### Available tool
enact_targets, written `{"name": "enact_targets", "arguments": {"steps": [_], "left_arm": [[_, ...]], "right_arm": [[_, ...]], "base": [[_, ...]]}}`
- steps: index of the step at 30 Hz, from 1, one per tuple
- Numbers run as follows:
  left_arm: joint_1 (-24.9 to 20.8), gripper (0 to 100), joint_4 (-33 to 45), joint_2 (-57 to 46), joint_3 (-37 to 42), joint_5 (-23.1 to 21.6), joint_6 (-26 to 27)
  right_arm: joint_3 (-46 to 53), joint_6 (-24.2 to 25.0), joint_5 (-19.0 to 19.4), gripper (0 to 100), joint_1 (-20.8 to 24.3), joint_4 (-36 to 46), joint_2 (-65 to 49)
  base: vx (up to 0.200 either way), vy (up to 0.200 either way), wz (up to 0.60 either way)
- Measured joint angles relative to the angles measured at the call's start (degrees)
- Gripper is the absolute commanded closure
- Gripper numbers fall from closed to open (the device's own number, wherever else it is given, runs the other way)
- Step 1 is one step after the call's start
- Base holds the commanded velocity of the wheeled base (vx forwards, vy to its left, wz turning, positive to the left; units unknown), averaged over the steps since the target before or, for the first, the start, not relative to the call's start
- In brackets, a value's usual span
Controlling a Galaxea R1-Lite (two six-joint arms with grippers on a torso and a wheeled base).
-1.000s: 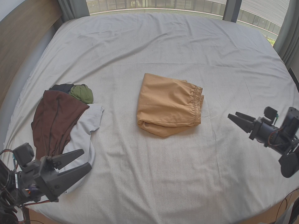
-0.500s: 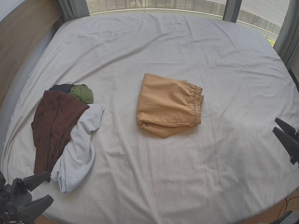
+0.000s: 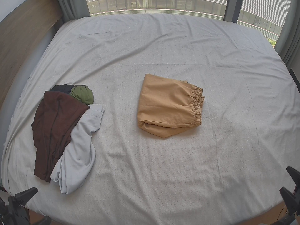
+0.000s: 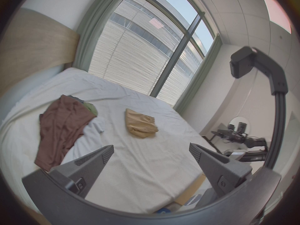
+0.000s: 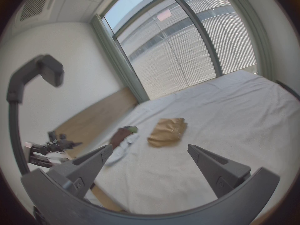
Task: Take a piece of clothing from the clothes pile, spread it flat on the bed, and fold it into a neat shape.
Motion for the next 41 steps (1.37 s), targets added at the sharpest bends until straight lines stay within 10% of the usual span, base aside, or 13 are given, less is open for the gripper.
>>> {"name": "enact_targets", "arguments": {"steps": [8,13,19,41], "left_arm": [[5.1,0,8.1,-6.2,0.4,8.0,6.5],[13.0,0,11.4,-9.7,0.4,14.7,10.5],[15.9,0,15.3,-12.1,0.4,24.3,14.4],[14.9,0,17.0,-15.0,0.4,22.2,16.8]], "right_arm": [[1.2,-8.6,-27.3,0,0.2,13.3,-10.8],[1.6,-12.7,-37.0,0,0.3,16.5,-14.4],[1.7,-15.8,-34.3,0,0.3,19.4,-16.3],[1.7,-17.6,-31.5,0,0.6,20.6,-17.1]], "base": [[0.000,0.000,0.00],[0.000,0.000,0.00],[0.000,0.000,0.00],[0.000,0.000,0.00]]}}
